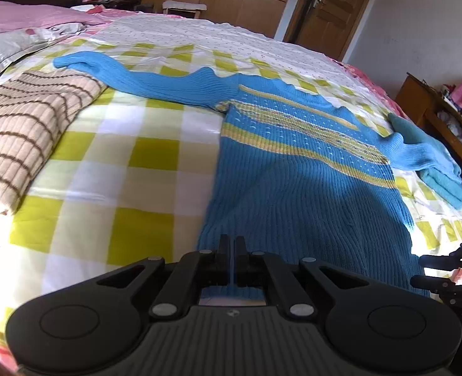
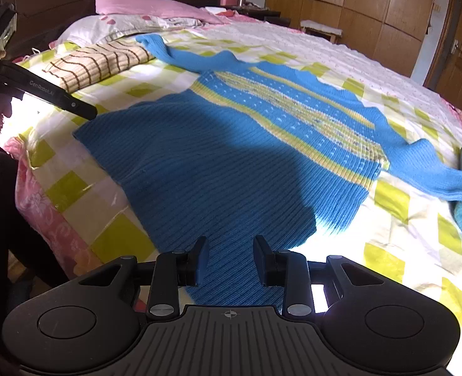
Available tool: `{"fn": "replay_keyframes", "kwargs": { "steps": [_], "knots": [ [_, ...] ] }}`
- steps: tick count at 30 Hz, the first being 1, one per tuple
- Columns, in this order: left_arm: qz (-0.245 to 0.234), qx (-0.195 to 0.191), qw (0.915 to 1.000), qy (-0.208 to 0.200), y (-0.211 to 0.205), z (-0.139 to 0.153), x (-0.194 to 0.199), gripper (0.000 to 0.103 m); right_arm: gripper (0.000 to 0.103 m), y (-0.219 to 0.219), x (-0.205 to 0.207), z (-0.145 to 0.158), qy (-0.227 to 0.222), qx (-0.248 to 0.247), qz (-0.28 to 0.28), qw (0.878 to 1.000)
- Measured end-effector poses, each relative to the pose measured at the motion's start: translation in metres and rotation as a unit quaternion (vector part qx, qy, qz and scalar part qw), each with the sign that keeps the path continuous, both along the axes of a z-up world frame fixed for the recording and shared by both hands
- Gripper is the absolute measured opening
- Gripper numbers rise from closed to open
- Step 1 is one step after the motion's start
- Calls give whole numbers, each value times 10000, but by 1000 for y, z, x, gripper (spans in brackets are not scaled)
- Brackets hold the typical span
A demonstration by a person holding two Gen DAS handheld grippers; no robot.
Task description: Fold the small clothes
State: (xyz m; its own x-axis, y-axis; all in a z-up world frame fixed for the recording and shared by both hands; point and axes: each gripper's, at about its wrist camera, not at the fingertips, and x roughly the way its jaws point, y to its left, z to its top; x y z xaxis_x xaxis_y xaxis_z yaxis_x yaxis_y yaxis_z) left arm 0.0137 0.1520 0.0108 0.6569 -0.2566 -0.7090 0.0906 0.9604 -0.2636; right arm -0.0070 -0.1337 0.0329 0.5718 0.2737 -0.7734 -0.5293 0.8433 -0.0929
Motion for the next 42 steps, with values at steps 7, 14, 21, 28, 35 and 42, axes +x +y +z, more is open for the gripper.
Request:
{"fn": "replay_keyframes", "kwargs": {
  "steps": [7,14,21,28,35,42],
  "knots": [
    [-224,312,9981,476,-13,-23,15,9,31,-17,8,-12,550,-105,-257,9981],
    [-309,517,9952,776,-13,-19,0,9,31,-25,6,-12,729,-112,-237,9970],
    [13,-75,9993,357,6,6,-2,14,31,-33,3,-2,682,188,-455,9965],
    [132,7,9995,283,4,-12,27,31,31,-47,10,2,589,585,-962,9919],
    [-23,534,9979,358,-11,-22,21,34,31,-50,15,-2,652,650,-1091,9898],
    [-76,607,9964,584,-17,-22,2,13,31,-51,12,-7,758,583,-1020,9902]
  ]
}}
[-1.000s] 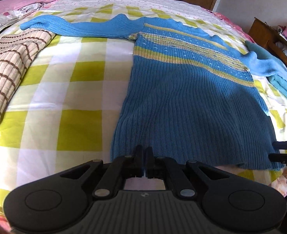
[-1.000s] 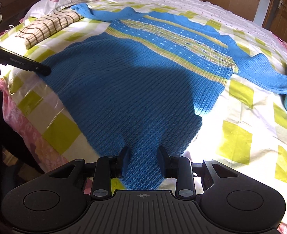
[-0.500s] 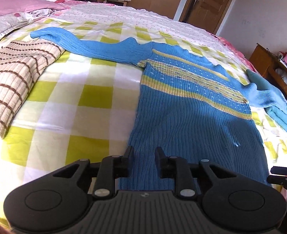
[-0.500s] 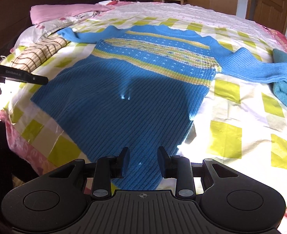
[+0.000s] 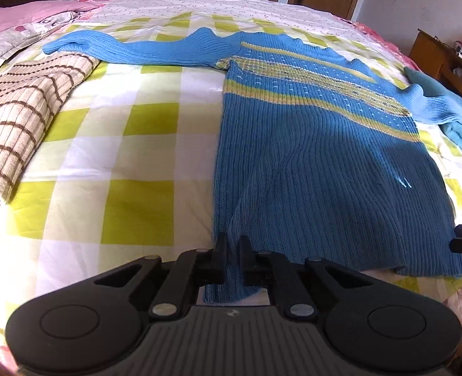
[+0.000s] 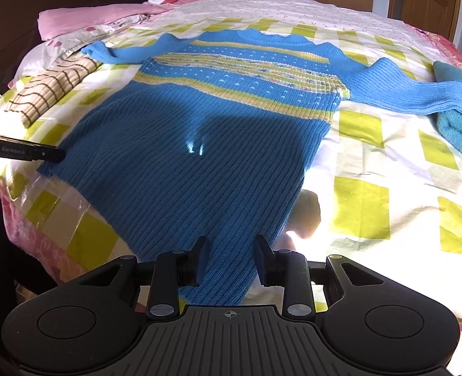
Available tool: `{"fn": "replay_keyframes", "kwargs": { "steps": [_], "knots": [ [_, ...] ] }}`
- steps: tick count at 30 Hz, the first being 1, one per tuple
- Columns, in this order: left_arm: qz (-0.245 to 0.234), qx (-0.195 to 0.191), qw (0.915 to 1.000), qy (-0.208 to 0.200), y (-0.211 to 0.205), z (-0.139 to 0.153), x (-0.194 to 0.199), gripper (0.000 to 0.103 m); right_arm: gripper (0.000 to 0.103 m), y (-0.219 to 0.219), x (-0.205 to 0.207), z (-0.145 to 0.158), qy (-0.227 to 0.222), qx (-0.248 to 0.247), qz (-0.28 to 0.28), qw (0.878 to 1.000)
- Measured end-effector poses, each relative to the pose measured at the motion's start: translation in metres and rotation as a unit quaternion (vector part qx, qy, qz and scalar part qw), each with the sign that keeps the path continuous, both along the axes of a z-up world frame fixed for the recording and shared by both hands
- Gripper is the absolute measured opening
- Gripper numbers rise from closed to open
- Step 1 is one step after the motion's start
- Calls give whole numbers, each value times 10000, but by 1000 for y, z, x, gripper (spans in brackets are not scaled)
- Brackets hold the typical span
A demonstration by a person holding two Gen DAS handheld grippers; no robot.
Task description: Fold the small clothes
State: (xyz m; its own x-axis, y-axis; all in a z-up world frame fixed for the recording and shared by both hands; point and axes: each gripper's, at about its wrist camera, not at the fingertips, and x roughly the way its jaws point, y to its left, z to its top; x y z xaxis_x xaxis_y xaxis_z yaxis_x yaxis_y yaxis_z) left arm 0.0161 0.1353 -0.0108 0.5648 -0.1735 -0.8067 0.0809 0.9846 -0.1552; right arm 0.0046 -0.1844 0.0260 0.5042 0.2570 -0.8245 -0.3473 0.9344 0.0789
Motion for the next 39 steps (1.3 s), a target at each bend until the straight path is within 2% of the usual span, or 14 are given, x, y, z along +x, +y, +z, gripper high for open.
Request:
{"fn": "replay_keyframes", "kwargs": {
  "steps": [10,14,21,24,29,34,39],
  "knots": [
    [-272,148,9991,283,-17,10,-18,13,30,-21,-7,4,84,73,-100,9999],
    [-309,-70,9994,168,-18,23,-20,14,31,-32,-5,11,-53,309,-384,9988],
    [-306,-13,9992,-246,-27,51,-14,14,31,-42,4,11,-180,617,-638,9959],
    [-401,9,9989,-225,-36,51,-9,14,31,-36,5,2,-58,587,-525,9969],
    [-661,315,9973,83,-57,38,-1,14,31,-35,3,-4,43,535,-525,9972],
    [-803,364,9959,183,-68,36,2,14,31,-56,10,11,-207,780,-861,9930],
    [-897,336,9951,-238,-80,56,11,14,31,-88,30,21,-505,990,-1534,9819]
  ]
}}
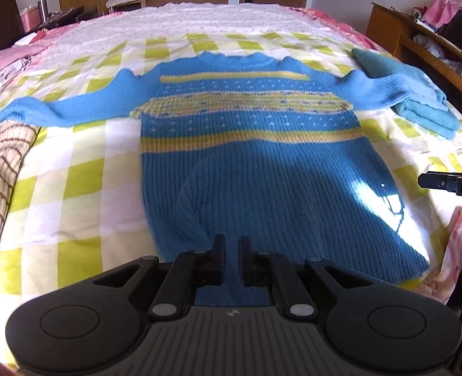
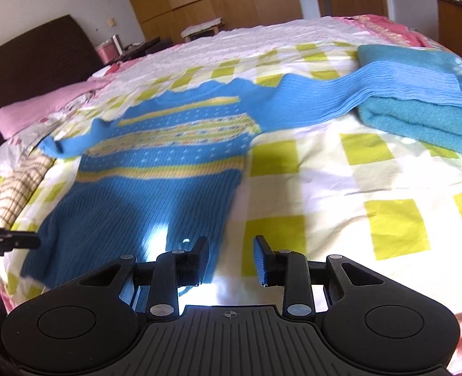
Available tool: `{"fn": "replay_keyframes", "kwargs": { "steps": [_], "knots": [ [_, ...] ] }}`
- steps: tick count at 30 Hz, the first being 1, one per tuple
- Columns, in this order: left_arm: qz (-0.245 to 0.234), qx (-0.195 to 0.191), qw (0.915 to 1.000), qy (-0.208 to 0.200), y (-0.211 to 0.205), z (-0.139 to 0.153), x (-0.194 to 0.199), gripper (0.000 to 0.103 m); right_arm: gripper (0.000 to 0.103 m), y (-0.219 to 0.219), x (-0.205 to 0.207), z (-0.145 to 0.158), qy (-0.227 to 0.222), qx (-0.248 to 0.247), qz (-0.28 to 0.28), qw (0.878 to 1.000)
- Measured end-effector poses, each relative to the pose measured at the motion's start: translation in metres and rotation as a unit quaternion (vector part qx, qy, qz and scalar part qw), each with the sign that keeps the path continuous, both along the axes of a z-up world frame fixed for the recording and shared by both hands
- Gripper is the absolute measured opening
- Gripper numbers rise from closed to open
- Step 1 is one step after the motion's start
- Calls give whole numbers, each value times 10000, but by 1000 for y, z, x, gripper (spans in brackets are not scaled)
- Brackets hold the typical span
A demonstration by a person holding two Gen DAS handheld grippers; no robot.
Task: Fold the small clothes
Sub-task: 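Grasp the sweater cuff beside the teal towel with the right gripper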
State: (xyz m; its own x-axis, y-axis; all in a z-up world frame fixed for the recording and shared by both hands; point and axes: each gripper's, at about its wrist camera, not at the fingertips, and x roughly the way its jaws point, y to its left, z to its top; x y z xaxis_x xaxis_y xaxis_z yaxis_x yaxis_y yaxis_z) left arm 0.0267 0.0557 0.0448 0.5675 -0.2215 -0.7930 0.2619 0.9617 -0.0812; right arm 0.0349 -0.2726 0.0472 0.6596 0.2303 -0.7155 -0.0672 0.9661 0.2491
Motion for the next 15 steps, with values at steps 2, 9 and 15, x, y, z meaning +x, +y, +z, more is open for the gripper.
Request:
{"fn": "replay_keyframes", "kwargs": {
  "steps": [2,9,15],
  "knots": [
    [-88,-64,9998,-177,-10,7,7,14,31,-16,11,4,-126,81,-360,9992],
    [-448,-237,9964,-678,-59,20,39,15,34,-84,46,19,-581,636,-1870,9786],
    [-587,-475,9928,-931,-100,19,66,23,36,-137,67,11,-770,749,-2848,9526]
  ]
}}
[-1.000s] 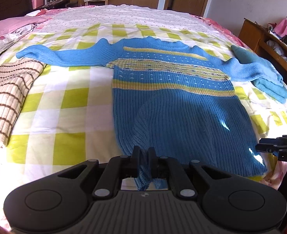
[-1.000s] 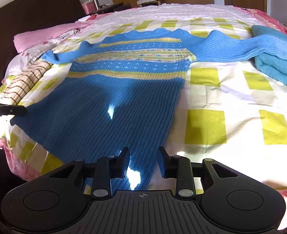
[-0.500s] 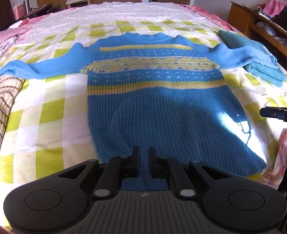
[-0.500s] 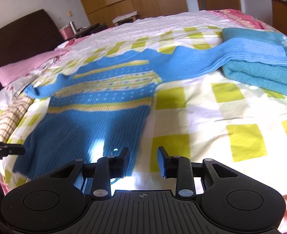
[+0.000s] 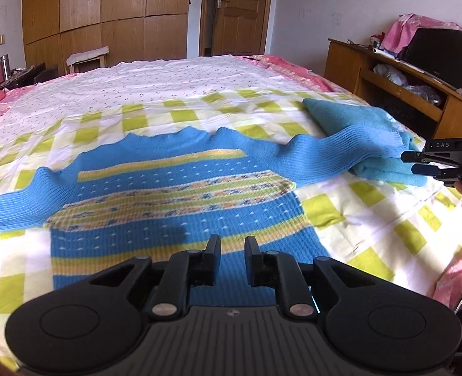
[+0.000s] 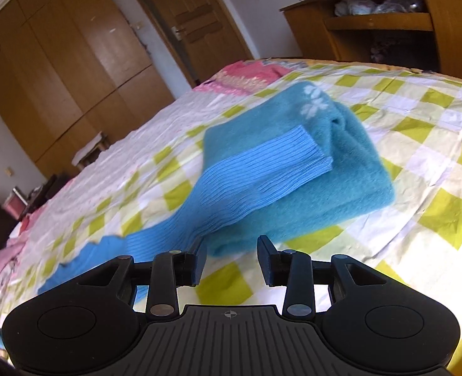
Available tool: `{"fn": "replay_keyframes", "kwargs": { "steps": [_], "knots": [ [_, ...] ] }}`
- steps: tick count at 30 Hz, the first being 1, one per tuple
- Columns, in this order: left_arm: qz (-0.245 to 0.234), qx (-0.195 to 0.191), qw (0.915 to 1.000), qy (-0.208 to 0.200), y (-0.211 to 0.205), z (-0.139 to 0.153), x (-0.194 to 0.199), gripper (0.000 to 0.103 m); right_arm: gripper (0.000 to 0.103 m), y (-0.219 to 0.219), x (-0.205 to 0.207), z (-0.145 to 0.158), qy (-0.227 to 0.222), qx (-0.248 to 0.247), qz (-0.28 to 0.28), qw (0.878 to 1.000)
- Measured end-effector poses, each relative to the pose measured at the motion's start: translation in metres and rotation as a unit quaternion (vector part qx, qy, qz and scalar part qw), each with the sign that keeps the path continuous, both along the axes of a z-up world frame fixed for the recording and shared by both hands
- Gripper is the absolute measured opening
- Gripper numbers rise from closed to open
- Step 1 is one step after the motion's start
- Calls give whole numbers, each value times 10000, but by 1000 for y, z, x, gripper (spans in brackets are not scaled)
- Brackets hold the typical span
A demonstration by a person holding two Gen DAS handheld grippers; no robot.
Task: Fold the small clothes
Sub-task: 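Grasp the sweater cuff beside the teal towel with the right gripper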
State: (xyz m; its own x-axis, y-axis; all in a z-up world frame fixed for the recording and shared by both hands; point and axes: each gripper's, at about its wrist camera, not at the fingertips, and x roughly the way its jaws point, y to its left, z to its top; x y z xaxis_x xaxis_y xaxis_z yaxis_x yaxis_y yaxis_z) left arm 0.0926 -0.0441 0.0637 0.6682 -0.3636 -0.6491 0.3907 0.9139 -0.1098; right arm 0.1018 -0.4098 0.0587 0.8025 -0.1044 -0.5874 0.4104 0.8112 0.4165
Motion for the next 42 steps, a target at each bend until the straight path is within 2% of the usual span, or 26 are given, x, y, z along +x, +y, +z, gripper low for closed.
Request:
{"fn": "replay_keyframes", "kwargs": {
  "steps": [7,13,24,30,32,37,42],
  "knots": [
    [-36,-93,9999,-69,-31,-8,19,29,36,-44,14,-16,-59,466,-459,9978],
    [-169,-134,9998,28,-50,-15,29,31,36,-74,21,-29,-474,1329,-689,9876],
    [-224,-189,9995,152,-66,-19,32,32,36,-91,35,-42,-694,1566,-979,9803],
    [-183,-105,9997,111,-63,-14,27,34,19,-87,40,-39,-708,1757,-818,9785],
    [-156,-48,9999,56,-58,-11,23,36,11,-79,40,-30,-792,1617,-644,9816],
    [22,129,9999,-70,-29,-11,7,38,9,-41,42,-2,-949,982,-41,9906],
    [234,9,9997,57,12,-18,0,39,8,15,52,19,-982,607,602,9915]
  ]
}}
